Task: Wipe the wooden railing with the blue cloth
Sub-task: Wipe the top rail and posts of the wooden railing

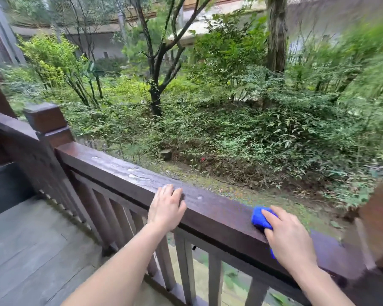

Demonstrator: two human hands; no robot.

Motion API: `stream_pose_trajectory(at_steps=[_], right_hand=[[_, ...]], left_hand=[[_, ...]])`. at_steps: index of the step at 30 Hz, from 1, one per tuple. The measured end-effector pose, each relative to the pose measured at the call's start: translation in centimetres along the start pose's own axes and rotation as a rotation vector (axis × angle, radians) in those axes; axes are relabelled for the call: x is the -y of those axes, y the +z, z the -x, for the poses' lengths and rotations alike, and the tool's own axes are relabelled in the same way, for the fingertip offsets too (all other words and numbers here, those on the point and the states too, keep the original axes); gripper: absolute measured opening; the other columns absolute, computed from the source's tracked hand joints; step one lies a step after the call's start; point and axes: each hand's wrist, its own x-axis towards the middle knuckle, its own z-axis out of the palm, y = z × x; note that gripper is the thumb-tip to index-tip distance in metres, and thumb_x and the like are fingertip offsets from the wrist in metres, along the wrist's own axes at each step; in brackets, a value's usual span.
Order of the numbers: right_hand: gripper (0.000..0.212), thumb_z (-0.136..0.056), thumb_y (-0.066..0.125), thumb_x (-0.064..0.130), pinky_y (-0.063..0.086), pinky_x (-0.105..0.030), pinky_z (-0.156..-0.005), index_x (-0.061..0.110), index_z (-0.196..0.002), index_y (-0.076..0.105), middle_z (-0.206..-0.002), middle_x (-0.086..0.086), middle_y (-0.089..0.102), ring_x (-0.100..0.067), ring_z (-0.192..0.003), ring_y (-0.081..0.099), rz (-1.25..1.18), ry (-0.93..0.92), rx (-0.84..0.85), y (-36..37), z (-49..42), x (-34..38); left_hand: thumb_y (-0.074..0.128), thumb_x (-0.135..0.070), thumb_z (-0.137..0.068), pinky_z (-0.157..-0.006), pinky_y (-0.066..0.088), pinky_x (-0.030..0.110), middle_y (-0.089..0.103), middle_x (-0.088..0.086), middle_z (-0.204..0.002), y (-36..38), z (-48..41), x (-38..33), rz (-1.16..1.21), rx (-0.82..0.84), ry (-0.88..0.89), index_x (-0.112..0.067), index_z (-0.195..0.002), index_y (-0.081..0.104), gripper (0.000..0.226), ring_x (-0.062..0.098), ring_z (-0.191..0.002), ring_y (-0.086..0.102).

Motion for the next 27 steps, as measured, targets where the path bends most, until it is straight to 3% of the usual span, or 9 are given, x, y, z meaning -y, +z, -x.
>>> stream_pose_trajectory(at_steps=[3,5,8,12,15,18,21,23,27], right_hand=[[0.048,-0.068,0.075,0.011,0.052,-0.042,-0.089,0.02,-0.115,0.068,-0.126,-0.003,0.064,-0.03,-0.107,0.06,0.069,-0.034,0.003,0.1,0.8,-0.9],[0.04,-0.075,0.07,0.011,0.051,-0.043,-0.089,0.017,-0.115,0.067,-0.123,-0.007,0.064,-0.033,-0.105,0.06,0.074,0.112,0.009,-0.2,-0.5,-1.5],[0.035,-0.078,0.064,0.009,0.048,-0.046,-0.09,0.009,-0.113,0.068,-0.121,-0.018,0.063,-0.039,-0.103,0.058,0.105,0.29,-0.026,0.5,-1.5,0.1],[0.042,-0.076,0.073,0.015,0.047,-0.046,-0.096,0.013,-0.117,0.066,-0.127,-0.015,0.061,-0.037,-0.112,0.056,0.073,0.111,-0.092,2.7,0.1,5.5],[0.042,-0.076,0.073,0.014,0.048,-0.042,-0.095,0.015,-0.117,0.066,-0.128,-0.008,0.062,-0.031,-0.112,0.058,0.104,0.04,-0.098,2.0,0.0,4.4],[0.037,-0.078,0.069,0.008,0.048,-0.046,-0.095,0.007,-0.115,0.067,-0.126,-0.015,0.062,-0.038,-0.108,0.058,0.089,0.274,-0.131,1.4,-0.2,1.1],[0.033,-0.079,0.065,0.006,0.043,-0.047,-0.098,0.004,-0.112,0.068,-0.125,-0.021,0.061,-0.041,-0.111,0.055,0.059,0.46,-0.206,2.0,-0.7,2.4],[0.036,-0.08,0.065,0.01,0.04,-0.045,-0.103,0.006,-0.115,0.067,-0.128,-0.021,0.059,-0.039,-0.116,0.052,0.034,0.391,-0.202,3.0,-1.4,6.2],[0.041,-0.076,0.07,0.014,0.045,-0.043,-0.102,0.012,-0.117,0.065,-0.129,-0.009,0.061,-0.029,-0.119,0.056,0.005,-0.08,-0.074,3.3,-0.9,8.8]], left_hand=[[0.039,-0.038,-0.095,-0.117,0.03,0.043,0.054,0.0,-0.123,1.3,-3.0,2.2,0.049,0.018,0.078,-0.023,-0.116,0.057,0.031,0.023,-0.123,0.046],[0.037,-0.038,-0.095,-0.123,0.02,0.043,0.053,-0.003,-0.128,1.9,-4.4,3.5,0.065,0.045,0.14,-0.024,-0.124,0.055,0.037,0.02,-0.13,0.043],[0.027,-0.042,-0.091,-0.122,0.023,0.042,0.055,-0.006,-0.13,2.5,-5.1,4.0,0.038,0.013,0.194,-0.025,-0.124,0.054,0.046,0.016,-0.132,0.043],[0.03,-0.041,-0.093,-0.122,0.025,0.042,0.056,-0.006,-0.137,2.6,-4.8,4.2,0.06,-0.011,0.207,-0.026,-0.13,0.055,0.047,0.018,-0.138,0.042],[0.034,-0.04,-0.097,-0.124,0.02,0.042,0.051,-0.005,-0.146,2.6,-4.9,4.4,0.06,0.011,0.22,-0.026,-0.137,0.051,0.046,0.017,-0.144,0.035],[0.031,-0.042,-0.098,-0.126,0.016,0.041,0.046,-0.005,-0.152,3.0,-4.8,4.6,0.064,0.028,0.205,-0.027,-0.143,0.048,0.051,0.016,-0.147,0.032],[0.03,-0.042,-0.093,-0.124,0.021,0.042,0.053,-0.004,-0.146,3.3,-4.8,4.4,0.067,-0.01,0.202,-0.025,-0.137,0.054,0.053,0.018,-0.143,0.039],[0.032,-0.04,-0.091,-0.122,0.026,0.043,0.058,-0.002,-0.141,3.2,-4.7,4.3,0.074,-0.053,0.206,-0.023,-0.132,0.059,0.051,0.02,-0.139,0.044],[0.033,-0.039,-0.092,-0.123,0.025,0.042,0.055,-0.002,-0.145,2.9,-4.8,4.4,0.062,-0.034,0.193,-0.024,-0.136,0.058,0.052,0.02,-0.141,0.041]])
